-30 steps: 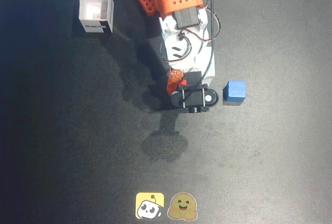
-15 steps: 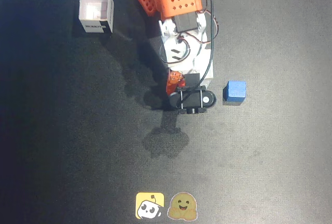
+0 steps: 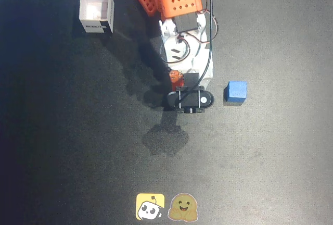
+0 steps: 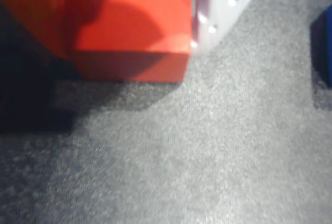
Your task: Put the red cube on top of the blue cube.
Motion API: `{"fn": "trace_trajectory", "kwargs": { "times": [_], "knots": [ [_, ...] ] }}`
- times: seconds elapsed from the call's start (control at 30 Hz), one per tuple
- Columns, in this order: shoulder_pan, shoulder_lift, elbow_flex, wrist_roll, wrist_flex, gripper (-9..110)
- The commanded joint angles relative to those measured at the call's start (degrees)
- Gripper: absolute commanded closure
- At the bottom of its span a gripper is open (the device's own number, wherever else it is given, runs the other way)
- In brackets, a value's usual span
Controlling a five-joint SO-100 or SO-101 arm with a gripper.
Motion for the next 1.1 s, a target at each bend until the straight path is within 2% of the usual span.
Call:
{"fn": "trace_trajectory", "kwargs": {
  "times": [0.0,0.2,0.63,1.07],
  "knots": [
    [-0.5,0.5,-0.2,0.2,-1.0,95],
    [-0.1,0.5,-1.1,0.0,0.7,94],
    [-0.1,7.2,-10.3,-3.9,12.1,94],
    [-2.3,6.1,-19.9,-4.8,21.8,94]
  ]
}}
